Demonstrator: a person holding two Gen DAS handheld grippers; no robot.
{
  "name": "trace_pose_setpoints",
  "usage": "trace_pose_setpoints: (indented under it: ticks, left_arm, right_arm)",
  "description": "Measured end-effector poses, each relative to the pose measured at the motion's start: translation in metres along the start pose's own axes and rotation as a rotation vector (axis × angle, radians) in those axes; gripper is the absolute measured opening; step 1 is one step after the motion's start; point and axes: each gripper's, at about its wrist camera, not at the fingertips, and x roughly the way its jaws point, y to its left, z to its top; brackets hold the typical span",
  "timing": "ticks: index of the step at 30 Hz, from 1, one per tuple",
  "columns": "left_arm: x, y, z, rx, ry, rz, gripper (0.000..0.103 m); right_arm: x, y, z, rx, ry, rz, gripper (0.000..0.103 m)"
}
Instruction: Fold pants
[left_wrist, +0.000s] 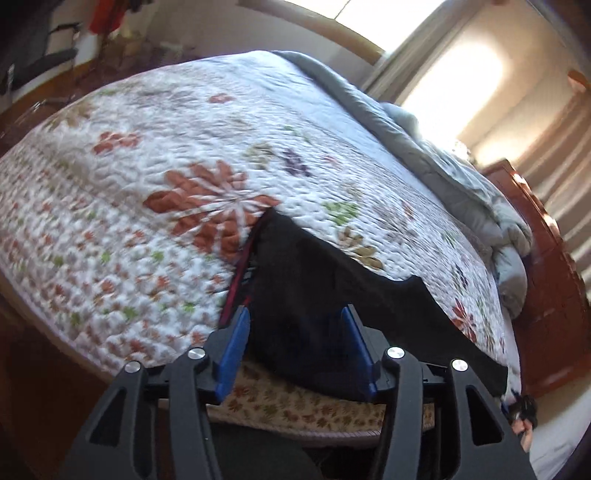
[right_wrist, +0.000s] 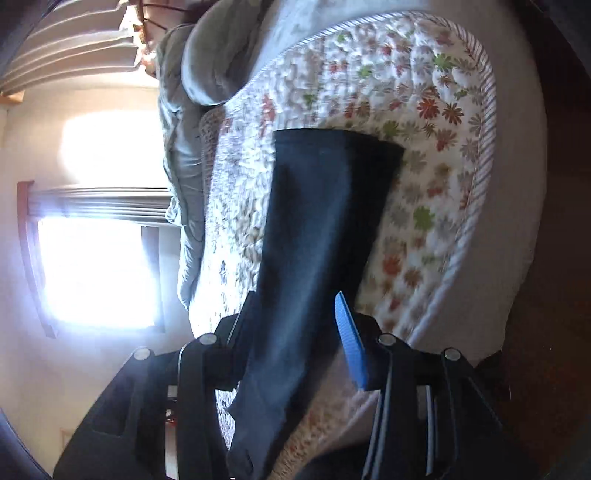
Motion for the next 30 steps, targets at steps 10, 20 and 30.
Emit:
trace_pose_setpoints:
  ticks: [10, 20, 30]
  left_arm:
    - [0.097, -0.021, 0.005, 0.039, 0.283, 0.049, 0.071]
    - [0.094, -0.021, -0.001, 0.041, 0.247, 0.037, 0.077]
    - [0.096, -0.029, -0.004, 0.043, 0.237, 0.029, 0.082]
  right_arm:
    - [0.026, 0.009, 0.018, -0.091, -0.032, -0.113, 0.002]
    - [0.002, 0.008, 0.019, -0.106, -0.058, -0.039, 0.032]
    - [0.073, 0.003, -0.001, -0.138, 0.171, -0.057, 0.001]
